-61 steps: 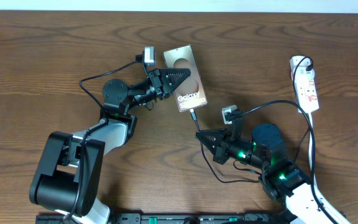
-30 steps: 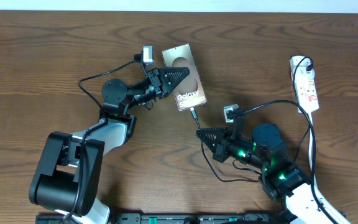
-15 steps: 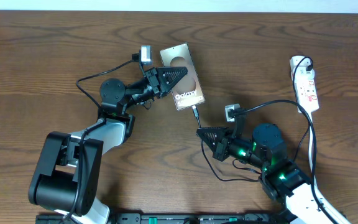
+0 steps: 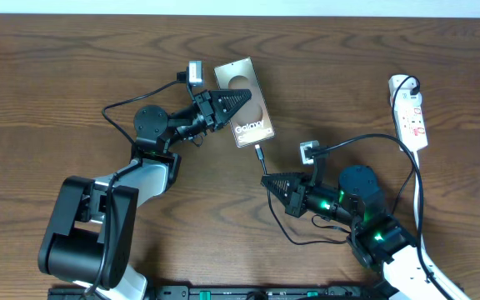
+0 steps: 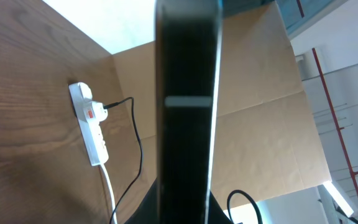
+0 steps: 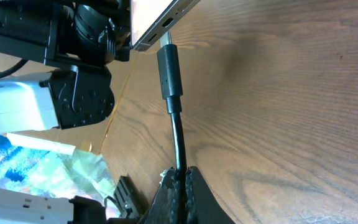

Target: Plug charger to phone and switch on socket

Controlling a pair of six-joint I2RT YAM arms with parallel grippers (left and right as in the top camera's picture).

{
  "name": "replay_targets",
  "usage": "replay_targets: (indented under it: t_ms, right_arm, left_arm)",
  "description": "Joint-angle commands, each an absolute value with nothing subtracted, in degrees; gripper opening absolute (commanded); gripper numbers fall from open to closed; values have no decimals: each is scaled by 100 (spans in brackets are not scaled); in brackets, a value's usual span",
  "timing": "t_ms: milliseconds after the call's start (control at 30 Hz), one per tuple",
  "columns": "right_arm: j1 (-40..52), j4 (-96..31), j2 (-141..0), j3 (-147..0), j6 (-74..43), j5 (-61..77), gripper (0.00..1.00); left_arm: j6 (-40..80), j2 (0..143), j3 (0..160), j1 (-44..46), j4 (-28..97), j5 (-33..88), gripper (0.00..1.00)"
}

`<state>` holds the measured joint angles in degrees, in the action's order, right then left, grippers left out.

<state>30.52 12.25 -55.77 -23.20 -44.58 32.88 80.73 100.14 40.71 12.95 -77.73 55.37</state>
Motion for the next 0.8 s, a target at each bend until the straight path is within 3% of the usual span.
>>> replay_targets:
  t_ms: [0, 767]
  right_arm:
    - [3070, 1243, -5579, -2434, -4519, 3376, 1]
    - [2956, 1258, -5586, -2434, -4523, 3249, 1]
  left_arm:
    - [7981, 9935, 4136, 1278, -7856, 5524, 7]
    - [7975, 9935, 4134, 1321, -7861, 5697, 8]
